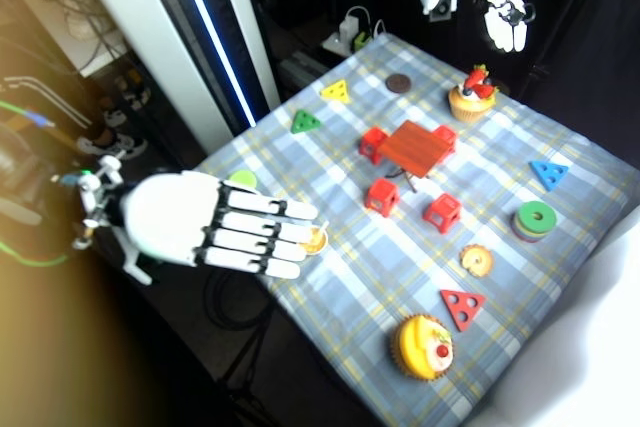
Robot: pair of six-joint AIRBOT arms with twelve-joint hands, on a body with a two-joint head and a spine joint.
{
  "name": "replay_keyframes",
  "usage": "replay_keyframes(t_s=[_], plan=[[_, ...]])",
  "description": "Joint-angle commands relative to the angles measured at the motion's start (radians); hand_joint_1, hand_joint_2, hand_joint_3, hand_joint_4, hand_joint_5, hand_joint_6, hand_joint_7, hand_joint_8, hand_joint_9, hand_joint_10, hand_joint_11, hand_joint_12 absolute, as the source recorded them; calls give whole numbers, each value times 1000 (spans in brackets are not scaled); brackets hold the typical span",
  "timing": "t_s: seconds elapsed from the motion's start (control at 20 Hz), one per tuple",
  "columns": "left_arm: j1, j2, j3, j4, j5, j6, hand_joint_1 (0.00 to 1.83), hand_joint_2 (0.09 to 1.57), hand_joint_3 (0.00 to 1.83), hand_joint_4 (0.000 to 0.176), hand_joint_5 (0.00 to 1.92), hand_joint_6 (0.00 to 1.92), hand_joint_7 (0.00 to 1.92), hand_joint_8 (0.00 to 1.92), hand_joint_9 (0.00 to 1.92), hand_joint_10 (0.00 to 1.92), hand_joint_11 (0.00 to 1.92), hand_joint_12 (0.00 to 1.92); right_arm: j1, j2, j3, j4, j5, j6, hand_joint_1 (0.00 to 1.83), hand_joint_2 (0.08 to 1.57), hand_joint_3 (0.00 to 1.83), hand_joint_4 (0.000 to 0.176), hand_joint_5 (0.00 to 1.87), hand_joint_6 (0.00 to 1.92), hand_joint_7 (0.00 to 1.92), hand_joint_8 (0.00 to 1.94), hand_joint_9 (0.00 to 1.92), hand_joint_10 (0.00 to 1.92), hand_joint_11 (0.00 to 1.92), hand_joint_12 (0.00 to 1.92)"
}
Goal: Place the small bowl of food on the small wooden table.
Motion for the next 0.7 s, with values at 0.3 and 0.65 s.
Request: replay_keyframes(t_s=[0.3,0.65], plan=[[-10,-4,4,15,-116,-7,10,1218,4,134,280,4,261,4,178,4,0,0,129,-45,70,-78,-35,39,876,998,0,0,593,2,672,1,674,0,382,669],[-10,-5,4,14,-115,-7,20,1223,2,127,281,1,284,8,185,4,0,0,219,-94,137,-120,-172,39,861,938,0,0,626,0,746,0,709,4,305,799]])
